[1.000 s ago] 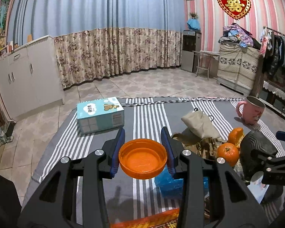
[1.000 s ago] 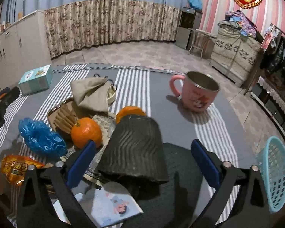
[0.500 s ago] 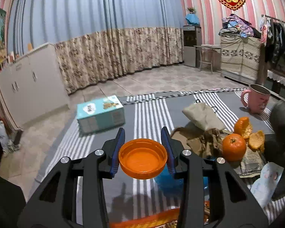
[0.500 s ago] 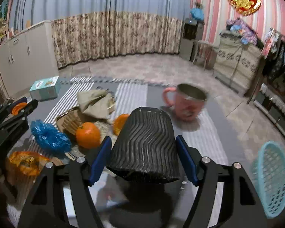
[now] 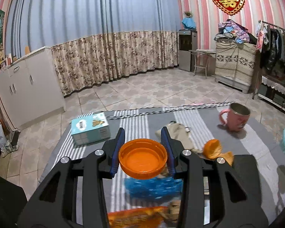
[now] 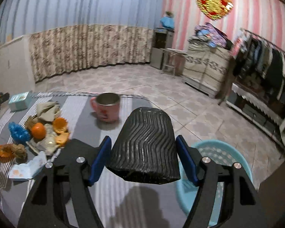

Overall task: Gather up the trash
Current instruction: 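Carry the orange cap and black sleeve over the blue basket with both grippers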

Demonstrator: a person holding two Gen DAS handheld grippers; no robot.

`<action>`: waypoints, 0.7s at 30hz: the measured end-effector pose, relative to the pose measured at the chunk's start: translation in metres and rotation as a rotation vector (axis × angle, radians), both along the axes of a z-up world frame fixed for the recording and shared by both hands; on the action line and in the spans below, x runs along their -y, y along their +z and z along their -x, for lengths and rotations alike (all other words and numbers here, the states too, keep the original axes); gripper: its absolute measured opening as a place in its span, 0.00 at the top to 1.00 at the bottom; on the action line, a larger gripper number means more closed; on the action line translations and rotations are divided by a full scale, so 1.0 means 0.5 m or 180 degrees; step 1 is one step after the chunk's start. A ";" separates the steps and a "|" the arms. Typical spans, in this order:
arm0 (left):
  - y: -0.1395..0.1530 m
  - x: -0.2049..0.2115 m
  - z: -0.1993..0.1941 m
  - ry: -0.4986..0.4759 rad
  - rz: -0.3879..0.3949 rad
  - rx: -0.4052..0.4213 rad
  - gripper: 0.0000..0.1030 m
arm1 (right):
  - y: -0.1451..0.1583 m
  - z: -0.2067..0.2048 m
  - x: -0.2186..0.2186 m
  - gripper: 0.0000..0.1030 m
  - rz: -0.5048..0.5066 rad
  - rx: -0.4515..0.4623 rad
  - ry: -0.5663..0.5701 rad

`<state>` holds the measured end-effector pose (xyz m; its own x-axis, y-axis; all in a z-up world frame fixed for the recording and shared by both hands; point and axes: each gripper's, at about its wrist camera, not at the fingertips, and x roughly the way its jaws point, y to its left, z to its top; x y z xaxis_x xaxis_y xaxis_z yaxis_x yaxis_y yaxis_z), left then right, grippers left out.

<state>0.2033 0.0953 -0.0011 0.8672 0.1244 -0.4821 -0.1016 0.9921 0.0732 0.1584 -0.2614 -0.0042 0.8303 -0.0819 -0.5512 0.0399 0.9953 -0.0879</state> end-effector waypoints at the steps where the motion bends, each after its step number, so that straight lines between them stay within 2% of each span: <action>1: 0.003 0.011 0.001 -0.0019 0.0011 0.0009 0.63 | -0.001 0.004 0.026 0.33 -0.0062 0.0011 -0.0064; 5: 0.013 0.075 0.007 -0.0115 0.0039 0.0030 0.63 | -0.005 0.012 0.098 0.33 -0.0130 0.0058 -0.0273; 8: 0.015 0.131 0.006 -0.0207 0.0051 0.0029 0.63 | 0.000 0.018 0.166 0.33 -0.0330 0.0144 -0.0513; 10: 0.012 0.173 0.003 -0.0268 0.0056 0.0017 0.63 | -0.005 0.010 0.186 0.33 -0.0467 0.0094 -0.0488; 15: 0.004 0.292 0.004 -0.0508 0.0087 -0.0003 0.63 | -0.012 0.010 0.209 0.33 -0.0281 0.0064 -0.0400; 21: -0.007 0.482 0.007 -0.0967 0.0192 -0.0043 0.63 | -0.042 0.034 0.335 0.33 -0.0283 -0.0056 -0.0801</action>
<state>0.2001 -0.1455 -0.0047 0.8538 -0.1688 -0.4924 0.2010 0.9795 0.0127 0.1416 -0.4289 -0.0254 0.7803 -0.2351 -0.5796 0.2862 0.9581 -0.0033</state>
